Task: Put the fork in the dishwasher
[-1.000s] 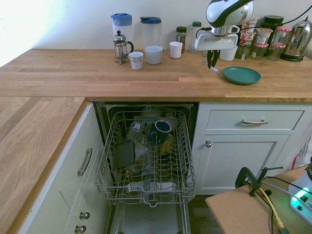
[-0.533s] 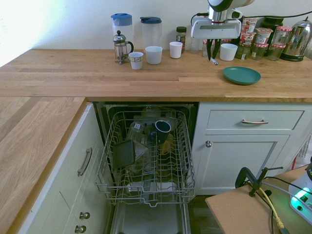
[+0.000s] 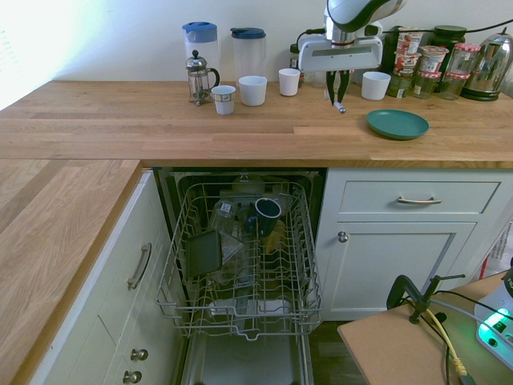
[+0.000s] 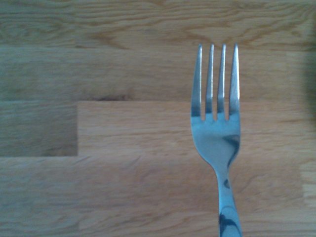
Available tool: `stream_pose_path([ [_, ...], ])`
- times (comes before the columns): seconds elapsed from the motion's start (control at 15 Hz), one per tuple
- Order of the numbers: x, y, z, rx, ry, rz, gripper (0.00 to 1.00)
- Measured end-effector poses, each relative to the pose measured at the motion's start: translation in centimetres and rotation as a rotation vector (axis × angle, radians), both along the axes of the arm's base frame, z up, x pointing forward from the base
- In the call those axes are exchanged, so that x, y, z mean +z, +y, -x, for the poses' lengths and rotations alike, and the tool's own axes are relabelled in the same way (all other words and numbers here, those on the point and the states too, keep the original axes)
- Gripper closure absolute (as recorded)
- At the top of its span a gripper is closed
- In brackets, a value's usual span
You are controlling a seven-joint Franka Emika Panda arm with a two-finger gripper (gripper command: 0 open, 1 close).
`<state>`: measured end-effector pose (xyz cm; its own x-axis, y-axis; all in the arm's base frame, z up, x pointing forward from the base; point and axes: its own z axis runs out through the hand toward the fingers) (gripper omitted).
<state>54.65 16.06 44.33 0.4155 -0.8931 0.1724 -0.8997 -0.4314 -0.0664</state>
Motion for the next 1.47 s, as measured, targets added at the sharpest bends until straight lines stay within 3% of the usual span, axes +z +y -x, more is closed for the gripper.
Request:
stream_pose_path([
  [0.4,-1.7,12.8,8.3,0.074,-0.064,-0.010,1.00],
  [0.73,-6.4,19.7,15.4,0.155,-0.065,-0.013,1.00],
  [1.2,-14.4,23.1,17.5,0.168,0.011,-0.014,1.00],
  [1.47,-15.6,23.2,17.5,0.154,0.013,-0.006,1.00],
])
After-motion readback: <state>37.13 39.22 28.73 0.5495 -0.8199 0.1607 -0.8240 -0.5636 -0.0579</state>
